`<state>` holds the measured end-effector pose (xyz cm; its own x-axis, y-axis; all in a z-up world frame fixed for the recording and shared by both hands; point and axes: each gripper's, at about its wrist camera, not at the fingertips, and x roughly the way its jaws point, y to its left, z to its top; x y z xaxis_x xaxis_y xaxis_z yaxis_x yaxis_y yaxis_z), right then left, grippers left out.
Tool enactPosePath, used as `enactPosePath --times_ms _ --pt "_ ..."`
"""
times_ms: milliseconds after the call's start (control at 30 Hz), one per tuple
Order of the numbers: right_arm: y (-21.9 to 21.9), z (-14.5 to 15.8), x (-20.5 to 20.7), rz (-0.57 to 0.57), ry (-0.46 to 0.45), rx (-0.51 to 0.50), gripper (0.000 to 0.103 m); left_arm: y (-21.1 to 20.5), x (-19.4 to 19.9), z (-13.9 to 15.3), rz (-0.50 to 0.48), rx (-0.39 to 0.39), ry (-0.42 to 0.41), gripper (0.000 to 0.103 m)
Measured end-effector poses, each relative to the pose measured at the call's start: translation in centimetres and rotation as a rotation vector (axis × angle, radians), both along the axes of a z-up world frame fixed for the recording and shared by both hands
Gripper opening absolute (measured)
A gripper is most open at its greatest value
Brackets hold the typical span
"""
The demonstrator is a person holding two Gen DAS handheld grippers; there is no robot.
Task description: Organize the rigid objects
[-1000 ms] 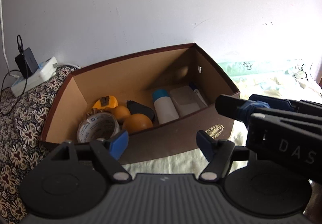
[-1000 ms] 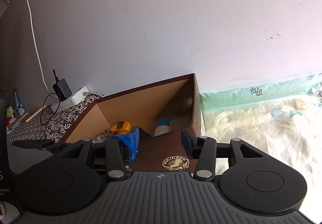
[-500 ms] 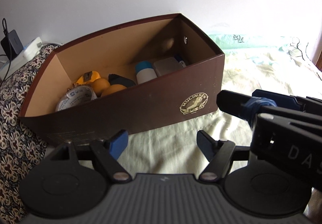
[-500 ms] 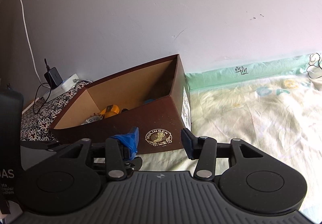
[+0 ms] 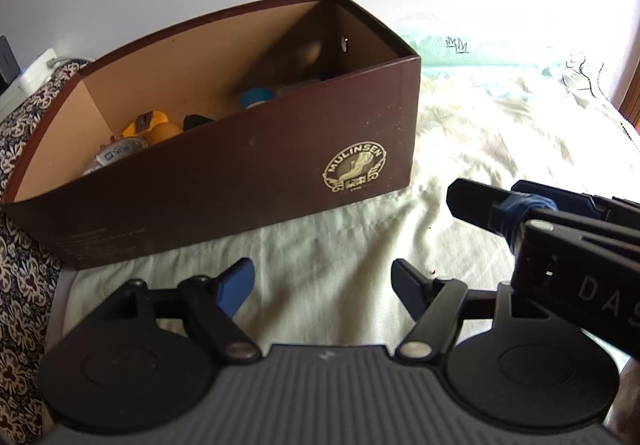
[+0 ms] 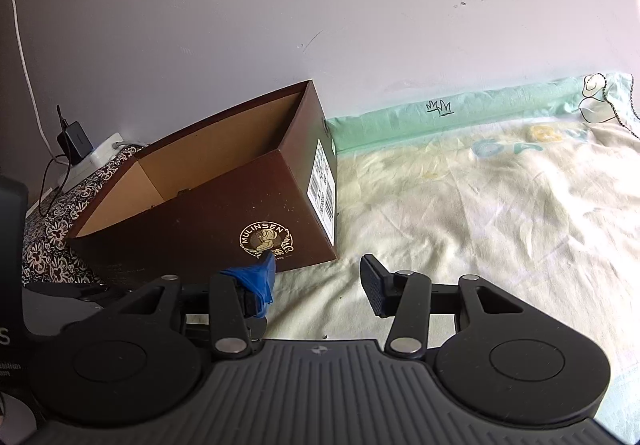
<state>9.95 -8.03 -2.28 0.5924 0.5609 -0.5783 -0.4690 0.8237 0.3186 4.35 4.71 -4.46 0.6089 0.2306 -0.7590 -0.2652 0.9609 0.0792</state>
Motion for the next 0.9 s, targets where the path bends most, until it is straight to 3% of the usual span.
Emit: enactPosePath --times_ms 367,900 --pt "-2.6 -0.6 -0.8 -0.079 0.033 -0.038 0.031 -2.6 0.4 -1.4 -0.093 -0.051 0.054 0.074" --pt "-6.7 -0.8 -1.8 -0.254 0.068 -0.113 0.032 -6.4 0.8 -2.2 -0.208 -0.057 0.106 0.074"
